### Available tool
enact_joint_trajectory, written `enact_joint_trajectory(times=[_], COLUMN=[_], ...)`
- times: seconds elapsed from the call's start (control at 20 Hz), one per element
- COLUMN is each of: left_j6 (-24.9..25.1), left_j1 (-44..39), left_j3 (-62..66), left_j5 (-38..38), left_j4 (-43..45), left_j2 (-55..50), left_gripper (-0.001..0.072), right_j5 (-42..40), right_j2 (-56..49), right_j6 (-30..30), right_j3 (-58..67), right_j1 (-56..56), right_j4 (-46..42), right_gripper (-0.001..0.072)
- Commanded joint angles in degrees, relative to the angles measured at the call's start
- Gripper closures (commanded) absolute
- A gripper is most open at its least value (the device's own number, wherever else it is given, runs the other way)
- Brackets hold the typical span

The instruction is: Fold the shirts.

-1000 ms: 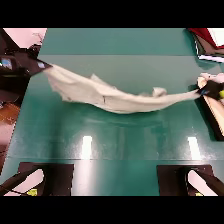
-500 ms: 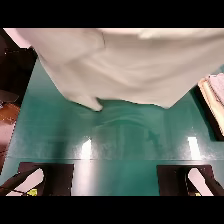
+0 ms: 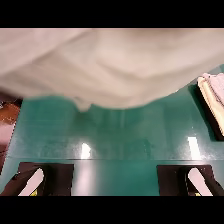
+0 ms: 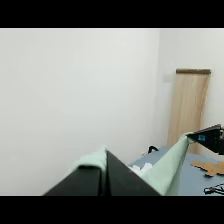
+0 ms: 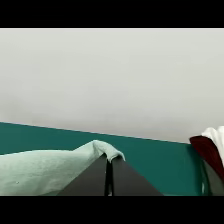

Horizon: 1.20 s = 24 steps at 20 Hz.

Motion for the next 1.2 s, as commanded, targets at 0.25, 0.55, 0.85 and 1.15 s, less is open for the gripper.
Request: enact_joint_trajectory(times=[0.25,0.55,0.85,1.15], left_j6=[-7.4,-7.0,-4.1,0.4], left_j1=[0.0,-7.8,-14.4,-13.0], left_j3=[-15.2,-40.0,-42.8,-35.2], left_j5=[-0.7,-11.8,1.0,8.9], left_j4=[17.9,24.0,29.4,28.9], left_j2=[2.5,-12.8,-36.3,-42.7], left_gripper=[0.0681,0.0681,0.0680,0.0680], right_j5=[16.3,20.4,8.2,-7.0], right_j2=[-8.7,-26.5,-43.4,-49.9], right_j6=[11.2,13.7,13.8,13.7], right_j3=[3.6,-10.4,-14.7,-6.8], right_j1=[1.8,17.5,25.1,25.4], right_j4=[-13.2,-18.9,-22.3,-22.2], right_gripper=[0.0699,0.0698,0.0698,0.0698])
